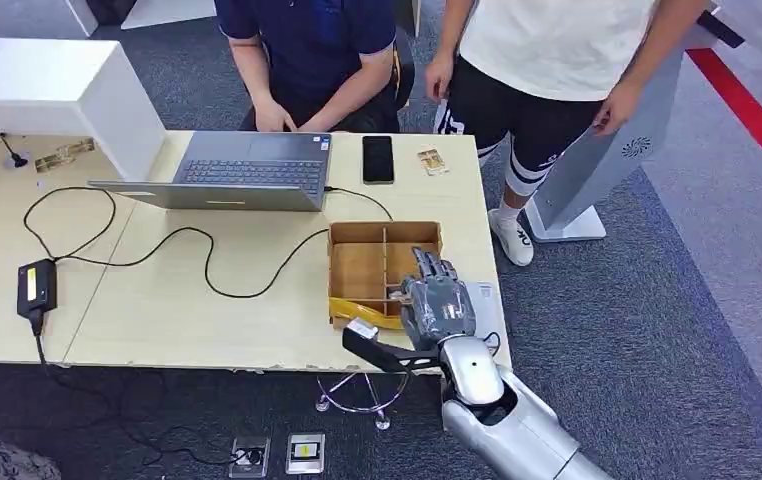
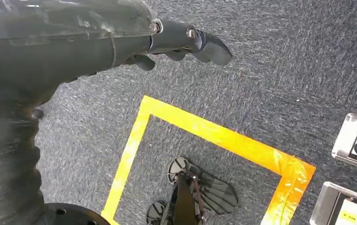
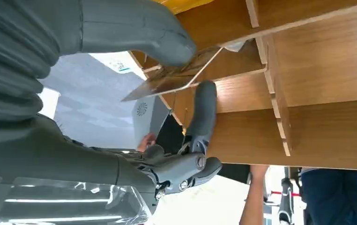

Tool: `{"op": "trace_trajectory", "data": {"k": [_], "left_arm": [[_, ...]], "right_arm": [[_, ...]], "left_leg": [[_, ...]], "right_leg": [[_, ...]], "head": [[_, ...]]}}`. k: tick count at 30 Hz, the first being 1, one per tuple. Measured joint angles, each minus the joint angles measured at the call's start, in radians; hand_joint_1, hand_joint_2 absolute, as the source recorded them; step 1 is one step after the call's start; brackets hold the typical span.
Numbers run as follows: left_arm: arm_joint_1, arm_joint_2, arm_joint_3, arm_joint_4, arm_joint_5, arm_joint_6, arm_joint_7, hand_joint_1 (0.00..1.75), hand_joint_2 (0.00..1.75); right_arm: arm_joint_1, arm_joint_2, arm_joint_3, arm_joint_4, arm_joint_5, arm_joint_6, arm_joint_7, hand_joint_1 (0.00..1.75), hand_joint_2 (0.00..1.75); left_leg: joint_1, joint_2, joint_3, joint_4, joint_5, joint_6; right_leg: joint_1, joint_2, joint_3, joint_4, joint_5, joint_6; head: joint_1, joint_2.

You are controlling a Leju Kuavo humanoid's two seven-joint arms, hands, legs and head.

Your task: Pass the card to the sensor for recognition and then transmit it.

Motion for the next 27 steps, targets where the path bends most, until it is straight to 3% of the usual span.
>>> {"op": "trace_trajectory", "data": {"k": [1, 2, 7, 27], "left_arm": [[0.000, 0.000, 0.000, 0.000, 0.000, 0.000, 0.000, 0.00, 1.75], [0.000, 0.000, 0.000, 0.000, 0.000, 0.000, 0.000, 0.00, 1.75], [0.000, 0.000, 0.000, 0.000, 0.000, 0.001, 0.000, 0.00, 1.75], [0.000, 0.000, 0.000, 0.000, -0.002, 0.014, -0.002, 0.00, 1.75]], "right_arm": [[0.000, 0.000, 0.000, 0.000, 0.002, -0.001, 0.000, 1.10, 1.75], [0.000, 0.000, 0.000, 0.000, 0.005, -0.002, 0.000, 1.41, 1.75], [-0.001, 0.002, 0.000, 0.000, 0.019, -0.008, 0.000, 1.75, 1.75], [-0.016, 0.002, -0.001, -0.002, 0.045, -0.038, 0.012, 1.75, 1.75]], "left_leg": [[0.000, 0.000, 0.000, 0.000, 0.000, 0.000], [0.000, 0.000, 0.000, 0.000, 0.000, 0.000], [0.000, 0.000, 0.000, 0.000, 0.000, 0.000], [0.000, 0.000, 0.000, 0.000, 0.000, 0.000]], "right_leg": [[0.000, 0.000, 0.000, 0.000, 0.000, 0.000], [0.000, 0.000, 0.000, 0.000, 0.000, 0.000], [0.000, 0.000, 0.000, 0.000, 0.000, 0.000], [0.000, 0.000, 0.000, 0.000, 0.000, 0.000]], "head": [[0.000, 0.000], [0.000, 0.000], [0.000, 0.000], [0.000, 0.000]]}}
